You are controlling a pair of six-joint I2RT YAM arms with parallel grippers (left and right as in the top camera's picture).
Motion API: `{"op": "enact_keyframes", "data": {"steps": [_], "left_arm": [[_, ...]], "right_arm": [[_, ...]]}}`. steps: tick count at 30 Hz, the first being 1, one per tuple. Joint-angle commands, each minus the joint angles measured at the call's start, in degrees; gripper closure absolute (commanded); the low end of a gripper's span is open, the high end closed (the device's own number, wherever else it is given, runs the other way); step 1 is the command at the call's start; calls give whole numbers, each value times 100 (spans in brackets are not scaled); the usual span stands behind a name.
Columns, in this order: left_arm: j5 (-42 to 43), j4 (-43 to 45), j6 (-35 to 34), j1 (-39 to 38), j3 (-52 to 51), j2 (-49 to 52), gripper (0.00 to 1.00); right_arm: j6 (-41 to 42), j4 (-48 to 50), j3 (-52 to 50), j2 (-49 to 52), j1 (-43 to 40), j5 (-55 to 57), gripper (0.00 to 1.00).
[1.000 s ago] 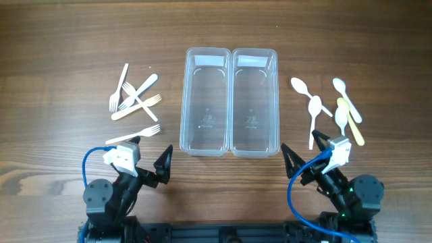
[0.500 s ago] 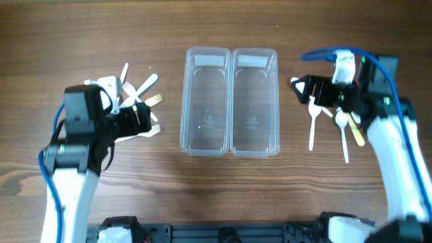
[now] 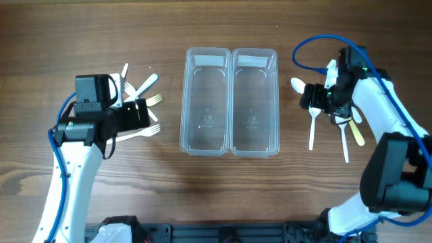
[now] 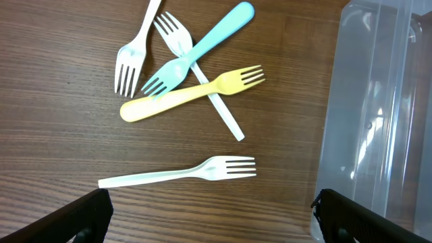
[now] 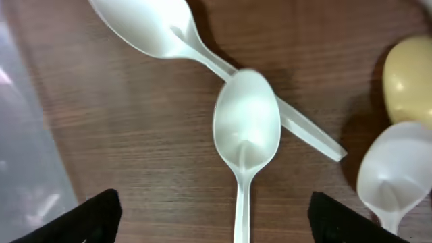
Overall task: Pack container
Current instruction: 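Move right gripper over the white spoons, left gripper over the forks, then grasp a white spoon with right gripper and drop it in right tray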
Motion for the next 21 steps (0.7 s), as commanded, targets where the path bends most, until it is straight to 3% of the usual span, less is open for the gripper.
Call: {"op": "enact_keyframes", "data": {"steps": [1, 6, 13, 15, 21], "left_arm": [[-96, 15, 72, -11, 98, 20, 0], [-96, 15, 72, -11, 98, 20, 0], [-96, 15, 72, -11, 98, 20, 0], [-96, 15, 72, -11, 98, 20, 0], [-96, 15, 72, -11, 98, 20, 0]], "right_arm": [[234, 0, -111, 321, 2, 131, 18], [387, 485, -555, 387, 4, 136, 42], [431, 1025, -1019, 391, 4, 203, 57], [544, 1178, -1196, 391, 4, 323, 71], [577, 1307, -1368, 391, 4, 389, 94]]}}
